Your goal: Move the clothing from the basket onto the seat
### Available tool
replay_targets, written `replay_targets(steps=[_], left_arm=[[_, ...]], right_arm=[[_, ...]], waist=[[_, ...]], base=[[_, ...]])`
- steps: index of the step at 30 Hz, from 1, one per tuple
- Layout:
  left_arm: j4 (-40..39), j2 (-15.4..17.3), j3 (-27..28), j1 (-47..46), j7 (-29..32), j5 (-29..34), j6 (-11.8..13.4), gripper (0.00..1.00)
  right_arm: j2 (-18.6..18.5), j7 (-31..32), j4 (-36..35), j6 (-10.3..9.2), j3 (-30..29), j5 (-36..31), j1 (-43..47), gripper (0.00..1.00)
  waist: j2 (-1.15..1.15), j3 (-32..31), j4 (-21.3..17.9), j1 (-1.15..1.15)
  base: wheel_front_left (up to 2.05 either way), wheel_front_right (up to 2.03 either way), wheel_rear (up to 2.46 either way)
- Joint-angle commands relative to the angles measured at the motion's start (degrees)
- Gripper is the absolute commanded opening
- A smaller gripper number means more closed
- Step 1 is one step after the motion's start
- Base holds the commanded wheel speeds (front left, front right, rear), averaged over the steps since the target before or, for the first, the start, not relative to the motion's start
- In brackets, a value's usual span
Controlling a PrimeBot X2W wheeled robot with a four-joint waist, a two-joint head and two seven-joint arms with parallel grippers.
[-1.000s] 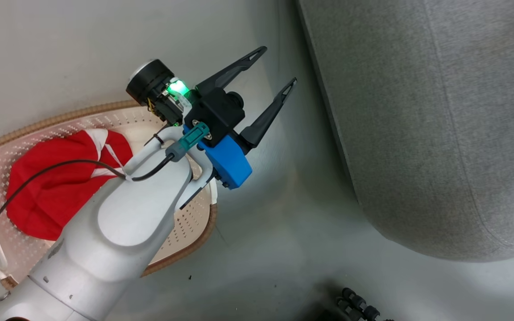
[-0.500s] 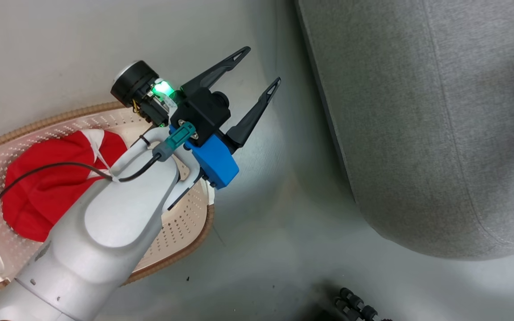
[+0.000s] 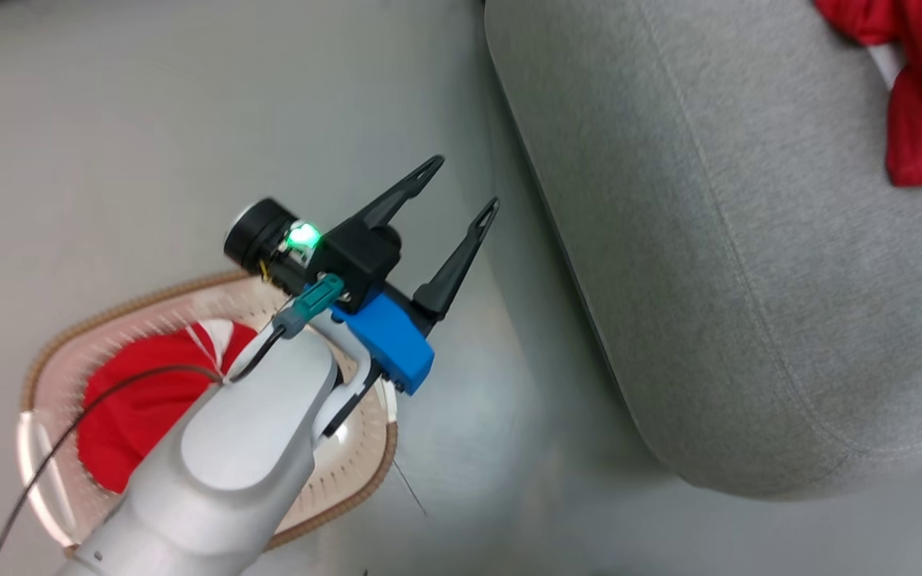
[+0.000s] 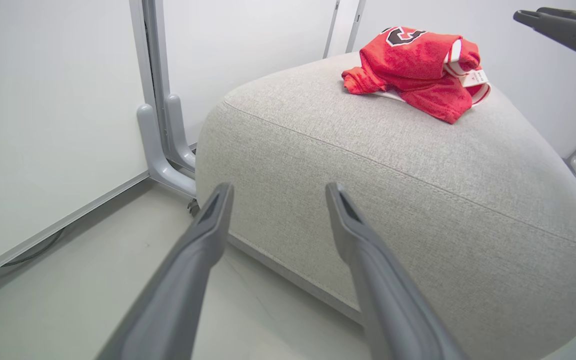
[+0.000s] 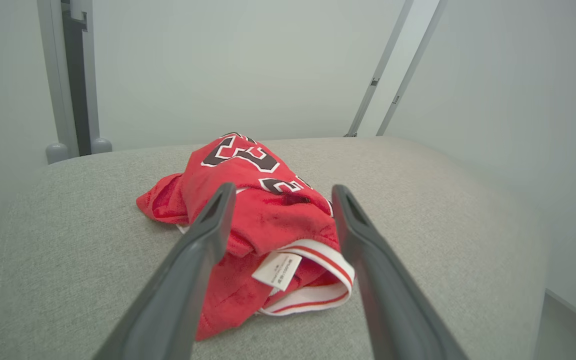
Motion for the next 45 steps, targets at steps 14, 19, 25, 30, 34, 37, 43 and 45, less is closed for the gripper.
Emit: replay_targets(steps=[14,19,25,30,34,37,43,45], left_arm=[[-7.2,-0.5,16.08,16.35,-0.45,-0.37,4.06,1.0],[-10.02,-1.14,22.12,20.85,-0.46,1.59,4.21,1.0],[-12.13,-1.73,27.97,26.06,-0.47,3.45,3.81,1.0],[-13.27,-2.67,33.02,31.81,-0.46,5.1,2.96,1.0],[-14.13,-3.39,36.29,35.93,-0.46,6.23,1.93,1.0],[-14.46,-4.05,38.1,38.49,-0.46,7.24,1.05,1.0],[-15.07,-5.47,40.65,42.0,-0.46,8.64,-0.49,1.0],[-14.9,-5.96,40.95,42.72,-0.46,9.0,-0.87,1.0]], right_arm=[[3.13,-0.01,-8.59,-0.05,19.04,2.39,11.44,1.0],[3.98,-0.01,-9.83,-0.06,24.67,3.61,13.53,1.0],[5.08,-0.01,-10.42,-0.06,28.65,4.7,15.73,1.0],[6.54,-0.01,-10.89,-0.05,30.24,5.51,19.34,1.0],[7.49,-0.01,-11.15,-0.06,30.68,6.13,22.88,1.0],[7.89,-0.01,-10.61,-0.06,30.69,6.32,25.07,1.0],[8.37,-0.01,-10.2,-0.05,29.93,6.51,28.28,1.0],[8.48,-0.01,-10.0,-0.05,29.67,6.76,29.07,1.0]], waist=[[0.0,-20.33,7.91,0.0],[0.0,-23.62,11.03,0.0],[0.0,-26.77,13.66,0.0],[0.0,-29.82,15.83,0.0],[0.0,-31.63,16.99,0.0],[0.0,-32.35,17.49,0.0],[0.0,-33.0,18.26,0.0],[0.0,-33.22,18.45,0.0]], base=[[0.0,0.0,0.0],[0.0,0.0,0.0],[0.0,0.0,0.0],[0.0,0.0,0.0],[0.0,0.0,0.0],[0.0,0.0,0.0],[0.0,0.0,0.0],[0.0,0.0,0.0]])
